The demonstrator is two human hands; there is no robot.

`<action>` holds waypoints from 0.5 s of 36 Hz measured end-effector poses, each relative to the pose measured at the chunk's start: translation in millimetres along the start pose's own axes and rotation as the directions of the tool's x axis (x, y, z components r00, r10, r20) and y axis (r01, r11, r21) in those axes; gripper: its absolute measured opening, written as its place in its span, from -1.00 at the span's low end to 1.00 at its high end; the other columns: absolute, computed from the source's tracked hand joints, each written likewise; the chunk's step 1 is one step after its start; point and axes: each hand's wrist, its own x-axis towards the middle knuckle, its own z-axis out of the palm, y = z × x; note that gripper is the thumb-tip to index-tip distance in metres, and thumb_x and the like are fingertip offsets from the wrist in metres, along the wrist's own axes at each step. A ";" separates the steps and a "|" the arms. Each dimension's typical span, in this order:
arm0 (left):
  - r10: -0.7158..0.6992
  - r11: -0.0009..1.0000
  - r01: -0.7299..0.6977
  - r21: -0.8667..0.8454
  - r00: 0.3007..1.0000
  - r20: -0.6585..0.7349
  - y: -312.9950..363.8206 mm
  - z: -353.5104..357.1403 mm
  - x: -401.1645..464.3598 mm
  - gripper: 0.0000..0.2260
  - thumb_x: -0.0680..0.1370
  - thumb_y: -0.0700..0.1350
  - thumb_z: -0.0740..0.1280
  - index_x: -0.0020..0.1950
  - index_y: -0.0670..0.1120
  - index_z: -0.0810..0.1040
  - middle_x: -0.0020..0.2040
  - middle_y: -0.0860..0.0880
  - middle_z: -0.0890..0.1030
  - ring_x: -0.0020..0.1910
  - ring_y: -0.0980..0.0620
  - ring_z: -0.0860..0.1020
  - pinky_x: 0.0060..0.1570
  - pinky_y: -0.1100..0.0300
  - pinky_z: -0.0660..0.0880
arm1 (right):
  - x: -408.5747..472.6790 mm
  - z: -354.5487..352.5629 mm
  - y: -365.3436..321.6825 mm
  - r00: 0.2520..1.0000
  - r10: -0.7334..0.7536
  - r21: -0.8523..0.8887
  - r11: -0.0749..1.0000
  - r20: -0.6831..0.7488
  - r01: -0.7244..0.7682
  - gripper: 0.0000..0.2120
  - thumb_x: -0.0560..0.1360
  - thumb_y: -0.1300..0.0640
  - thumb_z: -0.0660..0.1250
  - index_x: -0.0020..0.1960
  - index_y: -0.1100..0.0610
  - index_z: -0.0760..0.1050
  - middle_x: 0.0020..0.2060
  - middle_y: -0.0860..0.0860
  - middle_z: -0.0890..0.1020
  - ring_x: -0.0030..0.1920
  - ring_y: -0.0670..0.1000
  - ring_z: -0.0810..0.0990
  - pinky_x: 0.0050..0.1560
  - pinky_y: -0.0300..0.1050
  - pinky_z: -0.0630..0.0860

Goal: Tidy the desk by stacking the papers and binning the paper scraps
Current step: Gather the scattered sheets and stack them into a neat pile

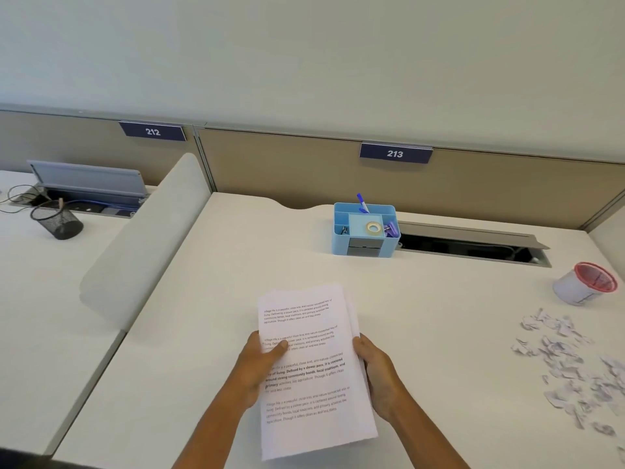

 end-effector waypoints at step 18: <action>0.013 0.998 -0.007 0.059 0.994 -0.110 13.6 21.6 9.4 -0.66 0.62 -0.18 0.47 0.34 -0.06 0.46 0.17 -0.09 0.68 0.10 -0.12 0.71 0.06 -0.13 0.69 | 11.4 -10.2 -10.5 0.995 -0.095 -0.386 0.919 -0.006 0.085 -0.63 0.61 0.21 0.39 0.35 -0.10 0.55 0.17 -0.11 0.75 0.17 0.01 0.75 0.32 0.19 0.62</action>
